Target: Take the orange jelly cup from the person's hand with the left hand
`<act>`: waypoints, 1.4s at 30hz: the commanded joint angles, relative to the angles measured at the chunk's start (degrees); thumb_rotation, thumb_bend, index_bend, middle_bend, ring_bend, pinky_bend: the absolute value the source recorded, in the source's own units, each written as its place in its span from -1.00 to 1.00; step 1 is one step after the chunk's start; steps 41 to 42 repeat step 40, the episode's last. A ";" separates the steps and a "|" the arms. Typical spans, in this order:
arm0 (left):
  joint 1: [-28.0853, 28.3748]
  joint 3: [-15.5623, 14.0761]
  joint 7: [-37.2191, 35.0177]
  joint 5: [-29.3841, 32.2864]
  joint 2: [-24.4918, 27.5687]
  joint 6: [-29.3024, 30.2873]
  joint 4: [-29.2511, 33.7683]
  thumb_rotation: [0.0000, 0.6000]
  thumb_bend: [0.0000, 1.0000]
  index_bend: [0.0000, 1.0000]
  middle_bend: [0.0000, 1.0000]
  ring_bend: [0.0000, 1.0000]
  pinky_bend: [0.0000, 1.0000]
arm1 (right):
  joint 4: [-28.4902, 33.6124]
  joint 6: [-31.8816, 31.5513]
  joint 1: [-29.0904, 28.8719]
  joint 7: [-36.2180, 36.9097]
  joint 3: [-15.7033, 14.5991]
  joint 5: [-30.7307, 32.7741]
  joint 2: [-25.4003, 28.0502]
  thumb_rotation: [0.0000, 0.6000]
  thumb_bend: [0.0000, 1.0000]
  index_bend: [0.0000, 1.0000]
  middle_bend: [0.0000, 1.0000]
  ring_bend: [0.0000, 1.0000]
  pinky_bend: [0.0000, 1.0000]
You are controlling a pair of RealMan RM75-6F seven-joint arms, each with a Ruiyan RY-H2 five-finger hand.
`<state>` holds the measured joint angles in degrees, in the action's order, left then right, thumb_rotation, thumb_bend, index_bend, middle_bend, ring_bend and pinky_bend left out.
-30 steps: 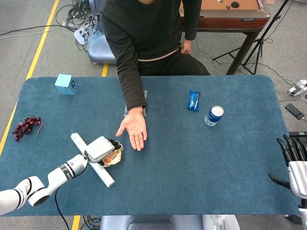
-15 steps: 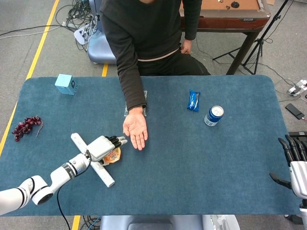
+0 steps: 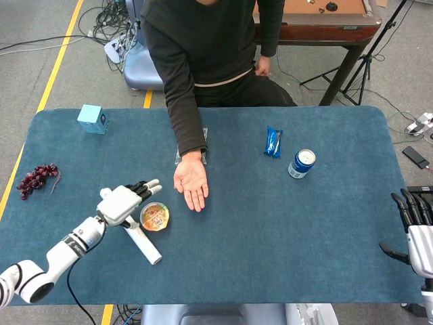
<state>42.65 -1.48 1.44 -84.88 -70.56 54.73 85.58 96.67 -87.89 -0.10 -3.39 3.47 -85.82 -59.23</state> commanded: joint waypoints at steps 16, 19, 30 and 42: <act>-22.74 -0.59 9.67 14.37 7.26 24.18 13.29 1.00 -0.72 -0.94 -0.94 -0.81 -0.50 | -1.23 2.59 -2.83 4.64 -1.07 -4.79 -0.05 1.00 -0.90 -0.97 -1.00 -1.00 -0.89; -26.02 -1.45 10.20 13.91 6.82 27.56 14.26 1.00 -0.72 -0.94 -0.94 -0.81 -0.51 | -1.03 2.33 -3.12 4.64 -1.08 -5.57 0.06 1.00 -0.90 -0.97 -0.99 -1.00 -0.89; -33.60 -2.28 12.70 7.90 1.59 36.92 15.59 1.00 -0.72 -0.94 -0.94 -0.81 -0.54 | 0.99 2.41 -3.45 3.23 -1.28 -5.55 0.12 1.00 -0.90 -0.97 -0.99 -1.00 -0.89; -33.50 -0.16 14.15 3.37 -0.71 36.68 14.73 1.00 -0.72 -0.94 -0.94 -0.81 -0.56 | 0.86 0.61 -1.76 3.97 -2.18 -5.14 -0.22 1.00 -0.90 -0.97 -0.99 -1.00 -0.89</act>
